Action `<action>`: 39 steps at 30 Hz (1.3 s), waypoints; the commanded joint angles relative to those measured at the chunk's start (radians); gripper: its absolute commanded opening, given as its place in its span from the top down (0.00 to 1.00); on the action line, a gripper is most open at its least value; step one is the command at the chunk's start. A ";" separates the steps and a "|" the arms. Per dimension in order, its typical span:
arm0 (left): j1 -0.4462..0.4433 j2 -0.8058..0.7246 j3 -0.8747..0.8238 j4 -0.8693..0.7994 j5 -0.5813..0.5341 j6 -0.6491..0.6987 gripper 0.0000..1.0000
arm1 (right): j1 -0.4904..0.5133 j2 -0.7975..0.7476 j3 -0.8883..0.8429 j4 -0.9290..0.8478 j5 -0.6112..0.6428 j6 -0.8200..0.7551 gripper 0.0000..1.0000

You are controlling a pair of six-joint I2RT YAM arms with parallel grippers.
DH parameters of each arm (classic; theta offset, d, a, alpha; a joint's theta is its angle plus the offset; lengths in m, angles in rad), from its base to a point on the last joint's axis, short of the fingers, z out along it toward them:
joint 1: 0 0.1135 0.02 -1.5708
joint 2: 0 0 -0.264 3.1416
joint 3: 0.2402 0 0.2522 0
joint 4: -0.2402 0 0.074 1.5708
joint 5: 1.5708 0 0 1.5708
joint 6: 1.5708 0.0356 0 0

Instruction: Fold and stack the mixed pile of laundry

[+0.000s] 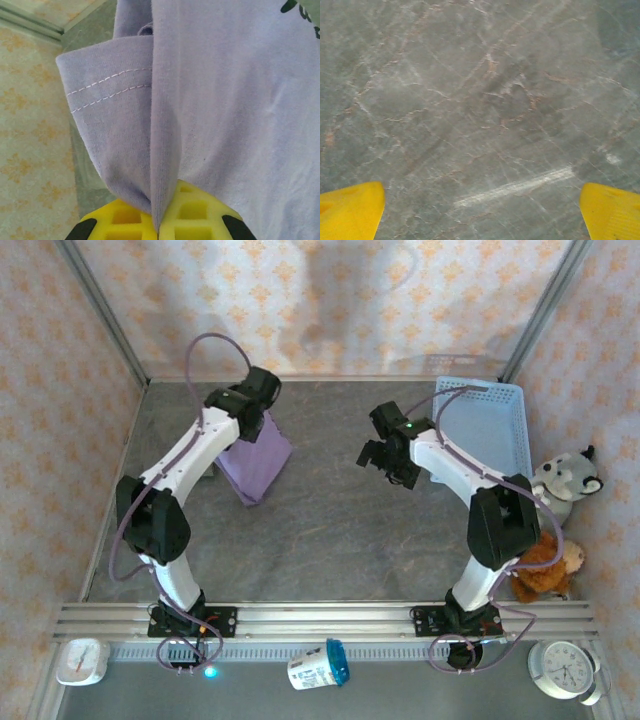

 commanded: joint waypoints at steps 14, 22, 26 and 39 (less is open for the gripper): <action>0.133 0.016 0.335 -0.084 0.129 0.027 1.00 | 0.037 0.110 0.129 -0.066 0.061 0.001 0.01; 0.272 0.046 0.307 -0.061 0.231 -0.068 1.00 | 0.038 0.186 0.244 -0.106 0.056 -0.018 0.01; 0.375 0.049 0.228 -0.020 0.278 -0.111 1.00 | 0.037 0.213 0.278 -0.120 0.057 -0.019 0.01; 0.616 0.100 0.092 0.011 0.226 -0.300 0.00 | 0.038 0.228 0.341 -0.178 0.120 -0.062 0.01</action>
